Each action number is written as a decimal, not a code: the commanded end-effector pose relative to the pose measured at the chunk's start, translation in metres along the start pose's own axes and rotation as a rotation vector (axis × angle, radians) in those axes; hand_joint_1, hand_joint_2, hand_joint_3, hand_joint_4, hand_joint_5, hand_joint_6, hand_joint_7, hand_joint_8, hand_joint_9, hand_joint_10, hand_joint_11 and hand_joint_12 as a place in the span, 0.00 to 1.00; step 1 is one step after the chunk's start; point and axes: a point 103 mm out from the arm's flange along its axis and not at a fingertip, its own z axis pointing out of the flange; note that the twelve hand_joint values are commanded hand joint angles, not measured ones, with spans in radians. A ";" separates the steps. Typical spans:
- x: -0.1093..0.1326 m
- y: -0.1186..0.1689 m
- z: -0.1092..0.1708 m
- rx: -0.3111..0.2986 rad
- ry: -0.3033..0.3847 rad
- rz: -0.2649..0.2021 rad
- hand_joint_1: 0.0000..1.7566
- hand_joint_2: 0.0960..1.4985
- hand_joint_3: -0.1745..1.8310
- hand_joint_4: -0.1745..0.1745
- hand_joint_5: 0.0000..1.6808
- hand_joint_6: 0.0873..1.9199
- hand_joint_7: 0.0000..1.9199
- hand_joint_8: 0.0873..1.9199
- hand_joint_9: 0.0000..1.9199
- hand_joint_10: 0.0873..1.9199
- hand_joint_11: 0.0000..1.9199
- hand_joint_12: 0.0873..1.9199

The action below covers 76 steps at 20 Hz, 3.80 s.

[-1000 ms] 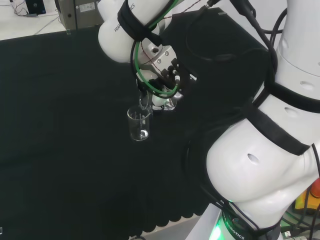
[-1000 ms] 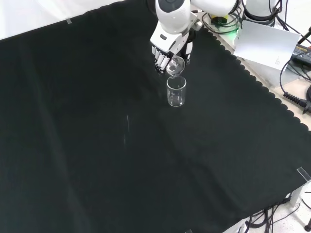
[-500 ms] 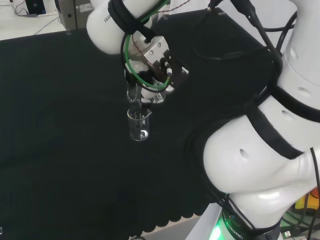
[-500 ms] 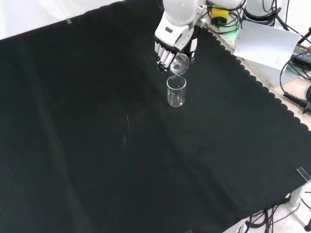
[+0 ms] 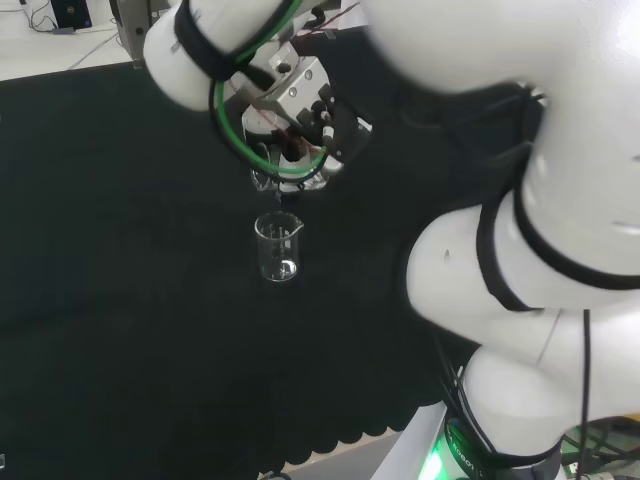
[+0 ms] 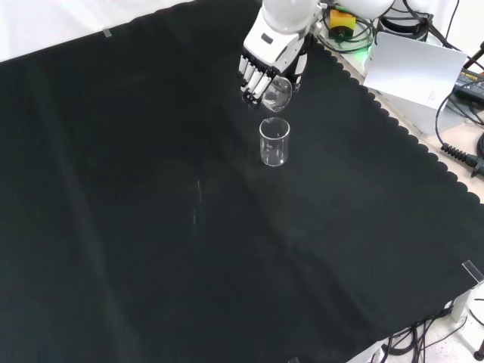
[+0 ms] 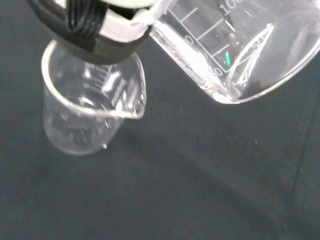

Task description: Pour the water from the handheld beaker into the one on the table.

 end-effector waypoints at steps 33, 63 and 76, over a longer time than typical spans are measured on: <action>0.016 0.009 0.040 0.169 -0.225 0.012 0.81 0.66 0.00 0.00 0.79 0.18 0.67 0.22 0.79 0.07 0.65 0.49; 0.031 0.013 0.025 0.241 -0.350 0.061 0.81 0.66 0.00 0.00 0.79 0.19 0.66 0.22 0.78 0.10 0.65 0.50; 0.033 0.014 0.023 0.244 -0.352 0.057 0.81 0.65 0.00 0.05 0.79 0.13 0.71 0.19 0.85 0.00 0.65 0.49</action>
